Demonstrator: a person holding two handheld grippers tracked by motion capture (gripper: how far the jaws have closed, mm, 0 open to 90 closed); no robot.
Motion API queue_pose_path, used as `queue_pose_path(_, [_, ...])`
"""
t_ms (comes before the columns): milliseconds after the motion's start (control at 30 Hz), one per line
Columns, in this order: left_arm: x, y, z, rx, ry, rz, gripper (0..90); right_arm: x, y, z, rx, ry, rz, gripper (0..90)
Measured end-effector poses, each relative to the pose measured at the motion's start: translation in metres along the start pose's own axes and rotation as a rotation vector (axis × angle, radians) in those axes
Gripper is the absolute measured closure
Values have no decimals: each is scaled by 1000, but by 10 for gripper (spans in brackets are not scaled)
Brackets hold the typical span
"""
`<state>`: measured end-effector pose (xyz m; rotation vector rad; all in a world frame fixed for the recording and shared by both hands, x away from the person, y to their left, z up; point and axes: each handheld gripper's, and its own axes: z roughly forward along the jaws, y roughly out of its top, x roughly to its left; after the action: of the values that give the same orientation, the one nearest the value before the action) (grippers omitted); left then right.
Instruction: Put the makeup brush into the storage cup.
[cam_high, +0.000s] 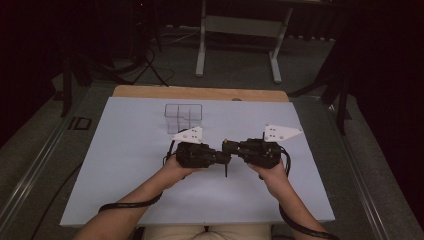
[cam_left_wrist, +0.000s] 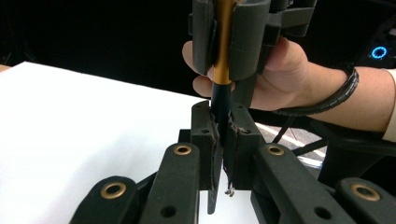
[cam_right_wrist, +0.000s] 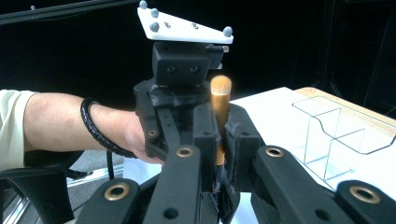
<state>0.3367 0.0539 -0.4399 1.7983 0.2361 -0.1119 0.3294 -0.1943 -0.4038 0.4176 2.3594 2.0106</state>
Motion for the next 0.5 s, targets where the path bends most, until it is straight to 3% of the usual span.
queue_pose_path(100, [0,1,-1,11,7,6,845,0,-1,0,2,6,11,827])
queue_pose_path(133, [0,1,-1,17,11,6,845,-1,-1,0,0,10,18,783])
queue_pose_path(300, [1,4,-8,27,34,7,845,-3,-2,-7,-29,-29,34,699])
queue_pose_path(500, [4,7,-21,16,65,0,845,-7,-11,-16,4,-56,54,687])
